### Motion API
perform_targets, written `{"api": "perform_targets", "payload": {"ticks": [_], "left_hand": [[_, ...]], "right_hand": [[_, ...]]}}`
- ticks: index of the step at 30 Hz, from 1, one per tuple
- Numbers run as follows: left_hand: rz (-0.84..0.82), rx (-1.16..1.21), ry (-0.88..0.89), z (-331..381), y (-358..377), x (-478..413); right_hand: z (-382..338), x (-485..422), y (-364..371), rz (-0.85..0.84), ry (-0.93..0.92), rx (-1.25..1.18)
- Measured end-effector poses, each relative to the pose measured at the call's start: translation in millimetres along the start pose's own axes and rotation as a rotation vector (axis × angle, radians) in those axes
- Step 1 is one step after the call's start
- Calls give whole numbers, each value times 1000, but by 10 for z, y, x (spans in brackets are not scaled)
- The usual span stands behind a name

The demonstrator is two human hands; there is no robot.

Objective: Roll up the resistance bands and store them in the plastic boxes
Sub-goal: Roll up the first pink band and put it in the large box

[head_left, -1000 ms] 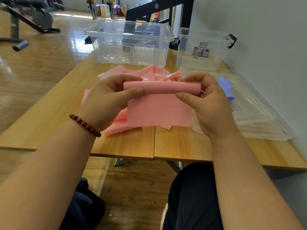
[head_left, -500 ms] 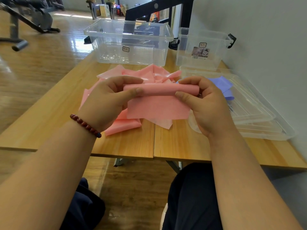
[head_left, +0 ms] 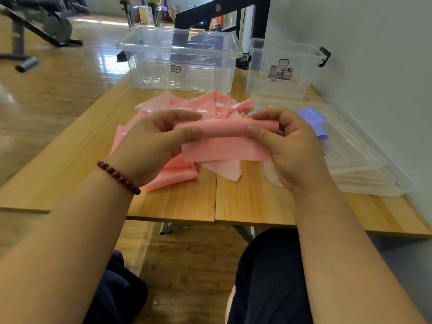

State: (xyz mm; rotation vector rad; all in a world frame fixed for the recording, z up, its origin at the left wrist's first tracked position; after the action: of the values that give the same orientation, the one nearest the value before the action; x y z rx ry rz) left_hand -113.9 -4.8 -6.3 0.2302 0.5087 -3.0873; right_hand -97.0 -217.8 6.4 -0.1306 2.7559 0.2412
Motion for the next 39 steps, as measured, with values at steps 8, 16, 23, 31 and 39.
{"api": "perform_targets", "payload": {"ticks": [8, 16, 23, 31, 39], "left_hand": [[41, 17, 30, 35, -55, 11], [-74, 85, -59, -45, 58, 10], [3, 45, -7, -18, -16, -17], [-2, -106, 46, 49, -32, 19], [128, -367, 201, 265, -123, 78]], "right_hand": [[215, 13, 25, -11, 232, -90], [113, -19, -8, -16, 110, -79], [138, -7, 21, -47, 147, -84], [82, -14, -28, -13, 79, -3], [86, 19, 0, -15, 149, -45]]}}
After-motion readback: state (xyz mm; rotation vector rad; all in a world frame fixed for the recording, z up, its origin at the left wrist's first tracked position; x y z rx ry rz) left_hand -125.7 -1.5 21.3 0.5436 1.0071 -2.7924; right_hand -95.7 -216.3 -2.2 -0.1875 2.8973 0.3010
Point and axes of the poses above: each hand's wrist, its own x-axis away from the middle knuckle, its own y-axis out of the palm, z = x × y, the point moved 9 cm from there along -x, towards the middle knuckle, and after that the axes turned 13 degrees about -x, right-handed, at the moved point
